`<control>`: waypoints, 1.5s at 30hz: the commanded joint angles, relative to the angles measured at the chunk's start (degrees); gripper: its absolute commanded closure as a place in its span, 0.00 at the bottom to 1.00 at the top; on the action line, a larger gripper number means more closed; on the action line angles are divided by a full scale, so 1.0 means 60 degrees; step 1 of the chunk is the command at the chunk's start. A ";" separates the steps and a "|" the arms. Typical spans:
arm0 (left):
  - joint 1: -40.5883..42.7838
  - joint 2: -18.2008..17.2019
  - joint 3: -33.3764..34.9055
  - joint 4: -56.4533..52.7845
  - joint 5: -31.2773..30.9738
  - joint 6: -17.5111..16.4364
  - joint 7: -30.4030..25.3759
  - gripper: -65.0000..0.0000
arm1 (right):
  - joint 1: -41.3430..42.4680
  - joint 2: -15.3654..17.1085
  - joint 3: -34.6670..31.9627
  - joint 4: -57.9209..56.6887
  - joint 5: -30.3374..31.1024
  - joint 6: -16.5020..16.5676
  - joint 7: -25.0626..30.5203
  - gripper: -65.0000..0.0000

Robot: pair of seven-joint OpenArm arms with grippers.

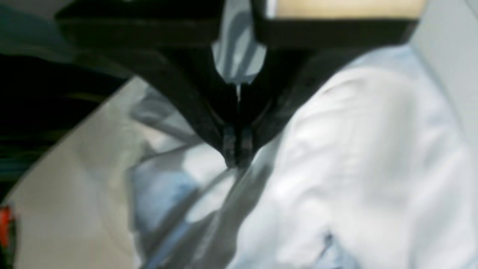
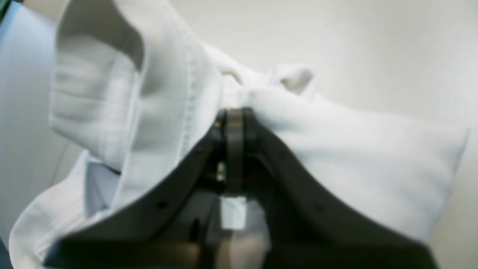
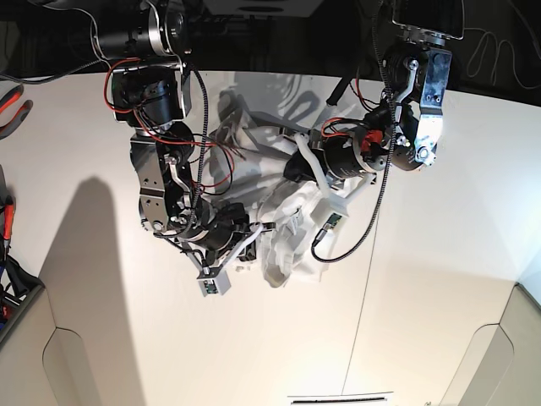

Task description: Layout the t-shirt on the table in an organized manner, then fold the t-shirt properly

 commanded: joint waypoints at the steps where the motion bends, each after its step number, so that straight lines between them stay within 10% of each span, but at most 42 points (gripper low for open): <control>1: -0.0127 -0.0004 -0.0095 0.0142 0.0047 0.0000 -0.0251 1.00 | 0.0095 0.0240 0.0018 0.0120 -0.0211 -0.0219 -0.0444 1.00; 13: -0.0943 0.0007 -0.0175 -0.0372 0.0397 0.0317 -0.1056 1.00 | -0.1483 0.0812 0.0018 0.3268 0.0630 -0.0153 -0.2973 1.00; 26: -0.1847 -0.0222 -0.1111 -0.0306 -0.0484 0.0018 -0.1016 1.00 | -0.2240 0.1337 0.0098 0.5606 0.0215 -0.0729 -0.2259 1.00; 34: -0.1792 -0.1009 -0.1967 -0.0200 -0.0867 -0.0022 -0.0798 1.00 | -0.1198 0.1443 0.0076 0.6787 0.3045 0.2382 -0.5359 0.76; 38: -0.1770 -0.1322 -0.2368 -0.0200 -0.0863 -0.0022 -0.0794 1.00 | -0.1213 0.1931 0.0015 0.7111 0.4605 0.2488 -0.7406 1.00; 45: -0.1588 -0.1832 -0.2590 -0.0200 -0.0871 -0.0018 -0.0798 1.00 | -0.1836 0.2856 0.0011 0.7176 0.5027 0.2728 -0.7475 1.00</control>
